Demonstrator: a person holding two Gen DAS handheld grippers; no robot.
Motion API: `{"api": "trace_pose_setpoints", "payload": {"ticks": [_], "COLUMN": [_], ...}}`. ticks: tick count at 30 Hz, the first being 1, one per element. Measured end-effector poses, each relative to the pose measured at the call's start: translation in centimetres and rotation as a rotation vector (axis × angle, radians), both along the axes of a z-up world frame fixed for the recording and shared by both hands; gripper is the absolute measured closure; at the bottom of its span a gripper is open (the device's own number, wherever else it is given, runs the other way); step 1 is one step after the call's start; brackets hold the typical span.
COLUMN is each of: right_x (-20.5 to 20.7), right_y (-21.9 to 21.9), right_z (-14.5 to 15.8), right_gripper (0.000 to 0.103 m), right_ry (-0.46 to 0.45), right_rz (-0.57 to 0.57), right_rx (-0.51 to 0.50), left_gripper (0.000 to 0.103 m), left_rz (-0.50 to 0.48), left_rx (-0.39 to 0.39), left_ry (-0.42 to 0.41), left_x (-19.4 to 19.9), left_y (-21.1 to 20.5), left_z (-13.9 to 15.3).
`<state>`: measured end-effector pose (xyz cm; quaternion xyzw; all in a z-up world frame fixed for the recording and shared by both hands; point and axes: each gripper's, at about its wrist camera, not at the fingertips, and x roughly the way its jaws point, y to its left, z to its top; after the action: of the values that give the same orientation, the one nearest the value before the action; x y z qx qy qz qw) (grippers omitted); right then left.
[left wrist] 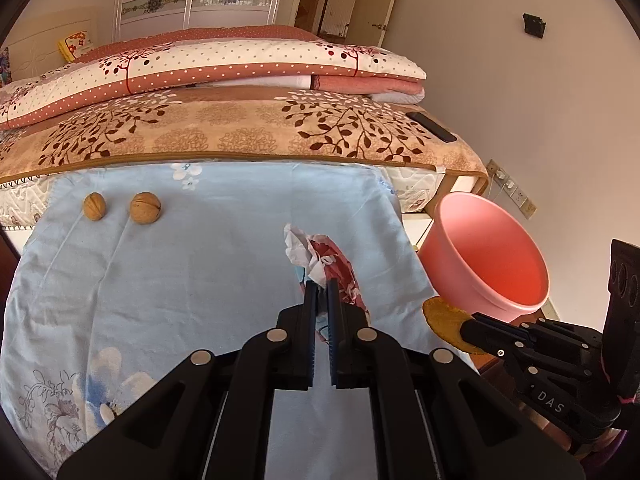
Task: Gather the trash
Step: 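Carry orange peel with right tool and striped wrapper with left tool to bin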
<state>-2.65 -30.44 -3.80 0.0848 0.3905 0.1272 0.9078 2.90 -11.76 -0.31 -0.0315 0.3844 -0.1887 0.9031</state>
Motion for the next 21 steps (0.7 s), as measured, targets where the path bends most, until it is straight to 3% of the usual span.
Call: {"api": "trace_pose_setpoints", "payload": {"ticks": [13,21], "right_x": [-0.3,-0.8], "right_y": [-8.2,-12.2], "right_z": [2.7,2.6], "right_gripper": [0.097,0.097], "right_ry": [-0.063,-0.068], "right_rz": [-0.274,-0.406], "right_rx": [0.041,0.06], "left_gripper": [0.098,0.098], "left_rz": [-0.132,-0.231], "left_rx": [-0.081,-0.055], "left_ry": [-0.041,-0.066], "left_x": [0.9,0.9], "left_y": [-5.9,-11.1], "left_z": [3.3,3.5]}}
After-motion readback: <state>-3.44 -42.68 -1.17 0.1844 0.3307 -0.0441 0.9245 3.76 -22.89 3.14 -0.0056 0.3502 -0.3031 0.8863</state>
